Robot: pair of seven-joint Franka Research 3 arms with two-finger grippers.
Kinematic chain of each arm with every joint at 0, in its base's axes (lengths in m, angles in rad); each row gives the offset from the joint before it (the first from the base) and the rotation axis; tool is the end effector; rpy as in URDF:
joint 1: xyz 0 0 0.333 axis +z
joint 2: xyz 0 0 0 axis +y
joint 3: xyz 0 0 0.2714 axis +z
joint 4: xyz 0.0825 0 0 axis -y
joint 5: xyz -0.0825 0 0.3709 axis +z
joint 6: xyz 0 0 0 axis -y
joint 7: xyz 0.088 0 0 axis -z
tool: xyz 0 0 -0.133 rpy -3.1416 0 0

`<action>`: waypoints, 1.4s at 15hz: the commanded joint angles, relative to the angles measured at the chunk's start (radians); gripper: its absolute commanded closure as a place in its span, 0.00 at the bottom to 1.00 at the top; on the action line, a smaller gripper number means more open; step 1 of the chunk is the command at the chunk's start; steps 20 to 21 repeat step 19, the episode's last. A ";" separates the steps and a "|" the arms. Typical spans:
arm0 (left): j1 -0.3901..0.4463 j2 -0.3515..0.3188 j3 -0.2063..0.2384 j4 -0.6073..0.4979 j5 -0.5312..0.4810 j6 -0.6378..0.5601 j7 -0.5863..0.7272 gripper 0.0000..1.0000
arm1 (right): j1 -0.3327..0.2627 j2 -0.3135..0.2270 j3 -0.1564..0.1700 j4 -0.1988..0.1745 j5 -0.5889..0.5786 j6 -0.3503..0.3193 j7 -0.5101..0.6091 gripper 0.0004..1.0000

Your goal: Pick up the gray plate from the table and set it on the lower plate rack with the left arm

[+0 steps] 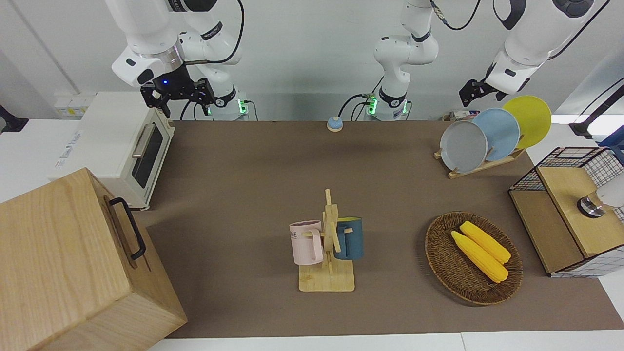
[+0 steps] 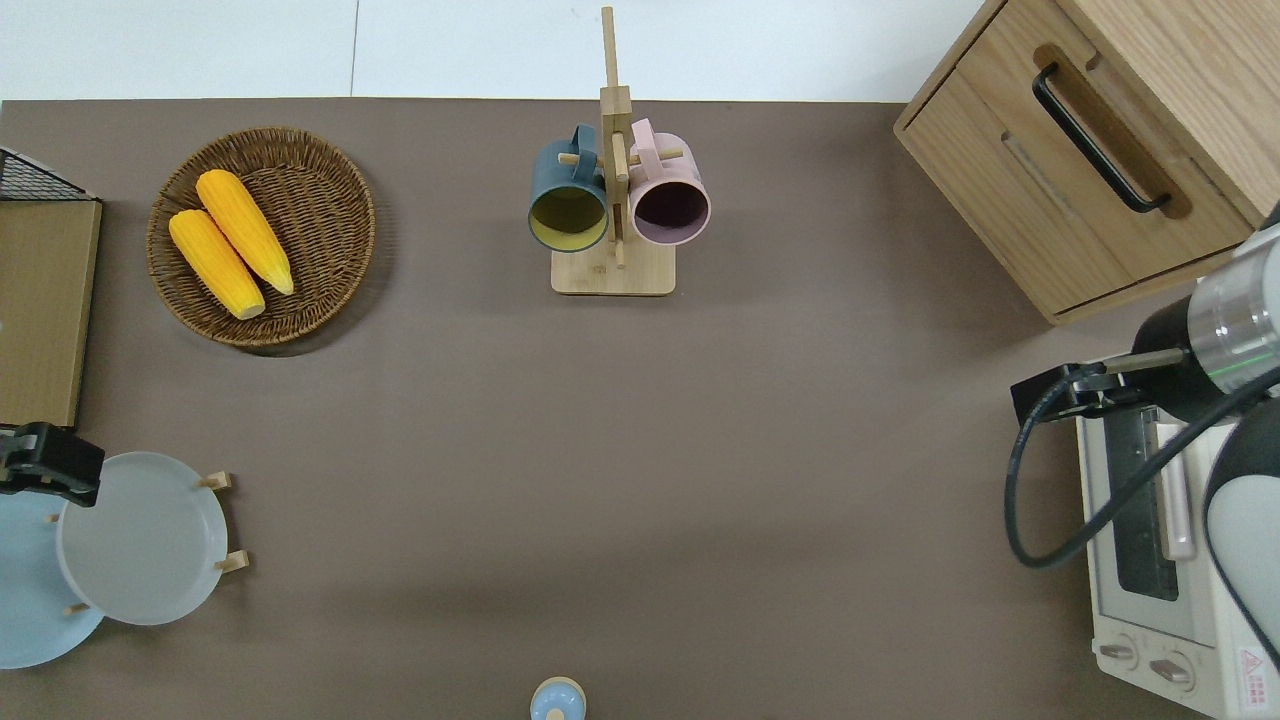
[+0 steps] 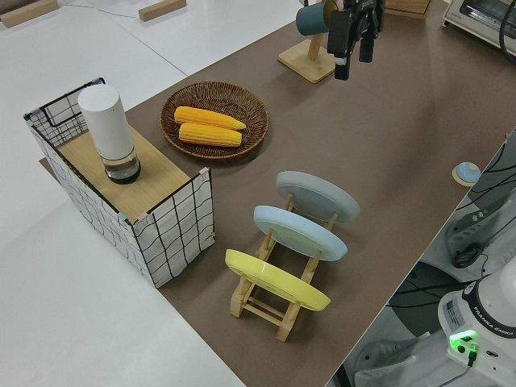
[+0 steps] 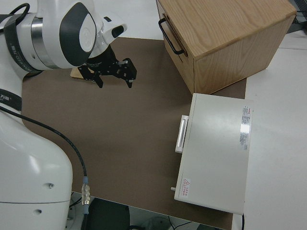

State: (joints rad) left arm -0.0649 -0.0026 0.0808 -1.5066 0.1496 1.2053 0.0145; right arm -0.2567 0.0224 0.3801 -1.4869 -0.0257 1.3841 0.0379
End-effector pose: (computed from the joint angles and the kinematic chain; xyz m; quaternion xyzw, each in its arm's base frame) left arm 0.4908 0.0311 0.5604 -0.9861 -0.0167 0.1495 0.0706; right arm 0.5207 0.0588 0.5655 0.9972 0.0413 -0.0609 0.0136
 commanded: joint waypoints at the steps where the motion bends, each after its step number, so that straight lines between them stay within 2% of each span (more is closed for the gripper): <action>1: 0.003 -0.010 0.001 0.014 -0.045 0.048 0.119 0.01 | -0.026 -0.002 0.023 0.010 -0.007 -0.014 0.013 0.02; 5: 0.019 -0.022 -0.004 0.019 -0.091 0.080 0.117 0.01 | -0.026 -0.002 0.023 0.010 -0.007 -0.014 0.013 0.02; 7: 0.016 -0.008 0.001 0.055 -0.105 0.094 0.122 0.00 | -0.026 -0.002 0.023 0.010 -0.007 -0.014 0.013 0.02; 11: 0.054 0.022 0.013 0.057 -0.195 0.187 0.124 0.00 | -0.026 -0.002 0.023 0.010 -0.007 -0.014 0.013 0.02; 14: 0.053 0.032 0.008 0.057 -0.202 0.242 0.122 0.00 | -0.026 -0.002 0.023 0.010 -0.007 -0.014 0.013 0.02; 21: 0.054 0.032 0.008 0.051 -0.200 0.255 0.107 0.00 | -0.026 -0.002 0.023 0.010 -0.007 -0.014 0.013 0.02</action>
